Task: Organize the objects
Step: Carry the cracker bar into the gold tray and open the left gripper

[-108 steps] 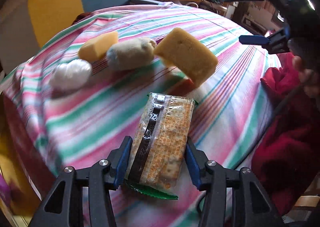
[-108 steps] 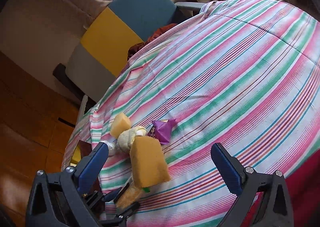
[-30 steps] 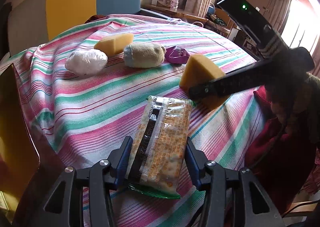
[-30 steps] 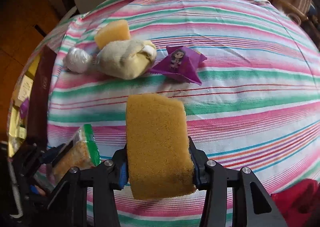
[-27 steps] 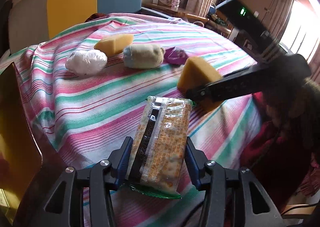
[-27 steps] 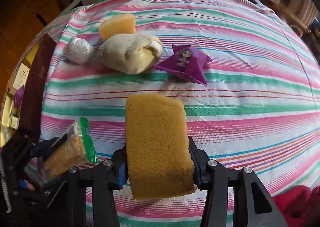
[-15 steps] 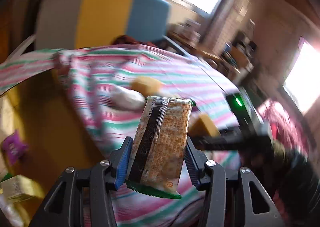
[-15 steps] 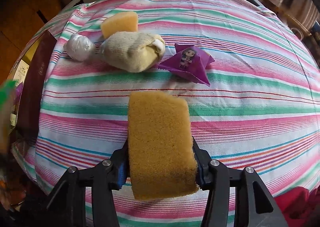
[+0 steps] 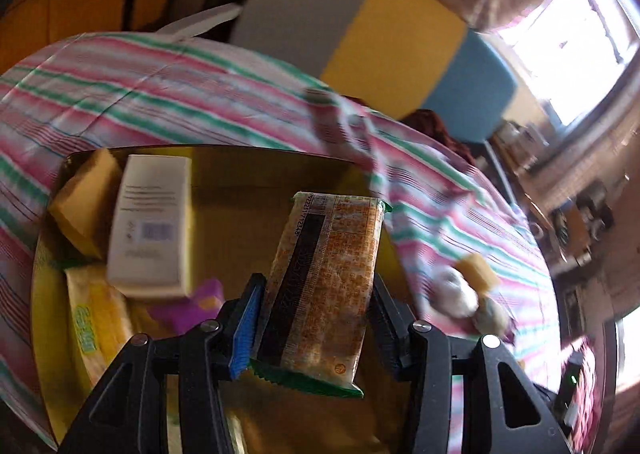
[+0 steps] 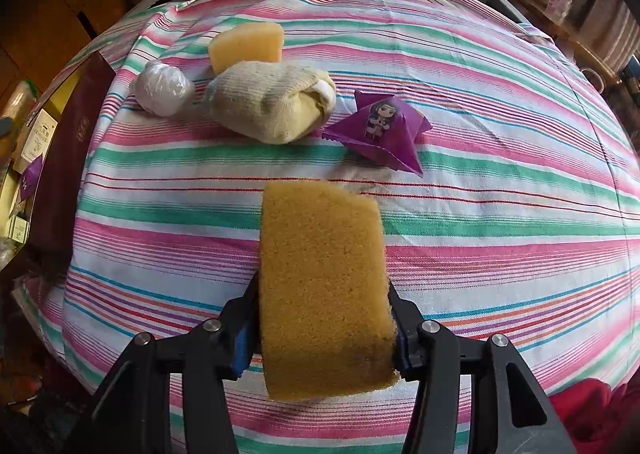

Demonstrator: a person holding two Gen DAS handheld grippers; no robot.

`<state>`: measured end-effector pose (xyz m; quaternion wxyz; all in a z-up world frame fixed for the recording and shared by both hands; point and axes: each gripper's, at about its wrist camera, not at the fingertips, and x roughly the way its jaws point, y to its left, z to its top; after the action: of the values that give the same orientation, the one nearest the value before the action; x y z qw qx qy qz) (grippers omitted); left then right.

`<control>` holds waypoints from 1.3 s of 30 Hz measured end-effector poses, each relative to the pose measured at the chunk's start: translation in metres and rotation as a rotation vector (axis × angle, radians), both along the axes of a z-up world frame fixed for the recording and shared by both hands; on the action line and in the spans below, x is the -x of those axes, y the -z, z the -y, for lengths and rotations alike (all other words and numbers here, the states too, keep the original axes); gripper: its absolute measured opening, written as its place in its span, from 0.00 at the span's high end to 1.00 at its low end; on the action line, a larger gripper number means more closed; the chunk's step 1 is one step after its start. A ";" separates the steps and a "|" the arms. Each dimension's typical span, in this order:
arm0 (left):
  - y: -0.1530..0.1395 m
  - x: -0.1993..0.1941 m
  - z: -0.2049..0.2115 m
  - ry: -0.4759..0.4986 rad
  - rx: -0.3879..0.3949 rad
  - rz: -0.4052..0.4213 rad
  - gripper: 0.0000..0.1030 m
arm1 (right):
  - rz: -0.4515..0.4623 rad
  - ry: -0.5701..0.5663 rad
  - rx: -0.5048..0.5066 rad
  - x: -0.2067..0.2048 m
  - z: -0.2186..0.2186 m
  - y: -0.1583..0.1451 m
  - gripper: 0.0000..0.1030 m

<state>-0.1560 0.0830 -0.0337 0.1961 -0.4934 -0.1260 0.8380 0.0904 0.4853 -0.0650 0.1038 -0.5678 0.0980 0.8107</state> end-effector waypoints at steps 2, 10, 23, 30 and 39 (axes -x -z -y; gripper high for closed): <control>0.010 0.015 0.000 -0.032 0.010 0.028 0.51 | 0.000 0.000 -0.001 0.000 0.001 0.000 0.47; 0.039 0.057 -0.001 -0.132 0.116 0.050 0.51 | 0.000 0.000 -0.001 0.000 -0.002 0.000 0.46; 0.043 0.062 -0.019 -0.124 0.275 0.006 0.54 | 0.001 -0.001 -0.003 0.002 -0.001 0.000 0.45; 0.013 0.021 -0.007 -0.096 0.299 -0.134 0.54 | 0.003 -0.008 -0.016 0.005 0.002 -0.001 0.45; -0.017 -0.038 -0.002 -0.049 0.308 -0.291 0.54 | 0.003 -0.025 -0.041 0.006 0.005 -0.001 0.45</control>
<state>-0.1177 0.0852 -0.0162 0.1141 -0.3880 0.0215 0.9143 0.0849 0.4808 -0.0642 0.1056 -0.5678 0.0740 0.8130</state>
